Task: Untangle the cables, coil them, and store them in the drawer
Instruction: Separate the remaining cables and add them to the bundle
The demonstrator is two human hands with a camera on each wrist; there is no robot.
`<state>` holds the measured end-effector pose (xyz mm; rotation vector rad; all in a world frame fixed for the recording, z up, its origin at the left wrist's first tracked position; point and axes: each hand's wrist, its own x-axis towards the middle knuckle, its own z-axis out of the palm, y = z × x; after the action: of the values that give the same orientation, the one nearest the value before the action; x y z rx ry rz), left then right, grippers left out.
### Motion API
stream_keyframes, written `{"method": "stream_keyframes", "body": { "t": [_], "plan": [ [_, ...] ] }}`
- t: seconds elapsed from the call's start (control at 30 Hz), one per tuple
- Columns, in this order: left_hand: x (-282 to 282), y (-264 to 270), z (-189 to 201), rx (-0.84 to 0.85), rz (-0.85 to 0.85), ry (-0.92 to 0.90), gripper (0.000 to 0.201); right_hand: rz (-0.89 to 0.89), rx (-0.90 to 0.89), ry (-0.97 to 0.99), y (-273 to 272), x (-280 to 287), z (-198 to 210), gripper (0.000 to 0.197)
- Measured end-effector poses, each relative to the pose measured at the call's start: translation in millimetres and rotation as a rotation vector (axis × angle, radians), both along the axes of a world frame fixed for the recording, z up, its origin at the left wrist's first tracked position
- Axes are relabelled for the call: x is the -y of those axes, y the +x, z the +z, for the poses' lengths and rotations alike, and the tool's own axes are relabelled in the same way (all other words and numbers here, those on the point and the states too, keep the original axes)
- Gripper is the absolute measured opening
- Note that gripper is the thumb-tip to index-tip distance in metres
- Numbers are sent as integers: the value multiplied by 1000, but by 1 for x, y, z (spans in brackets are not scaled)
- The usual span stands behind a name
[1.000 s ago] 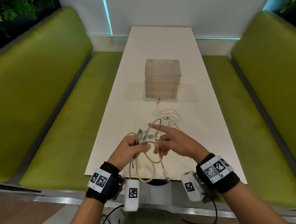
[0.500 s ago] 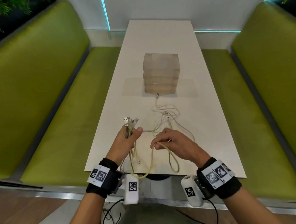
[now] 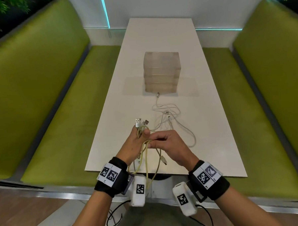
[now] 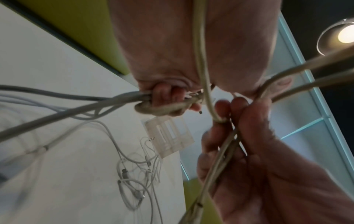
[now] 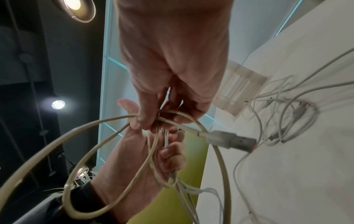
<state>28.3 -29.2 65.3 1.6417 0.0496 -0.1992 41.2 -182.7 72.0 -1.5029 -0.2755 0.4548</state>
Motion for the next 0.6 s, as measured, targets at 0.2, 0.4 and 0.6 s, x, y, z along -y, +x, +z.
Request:
{"method": "stream_keyframes", "body": {
  "t": [0.2, 0.4, 0.6],
  "plan": [
    [-29, 1, 13, 29, 149, -25, 61, 39, 67, -293, 13, 33, -5, 11],
    [-49, 7, 12, -17, 337, -154, 22, 282, 128, -752, 8, 54, -36, 15],
    [-35, 10, 18, -13, 313, -159, 15, 442, 198, -850, -17, 32, -52, 16]
  ]
}}
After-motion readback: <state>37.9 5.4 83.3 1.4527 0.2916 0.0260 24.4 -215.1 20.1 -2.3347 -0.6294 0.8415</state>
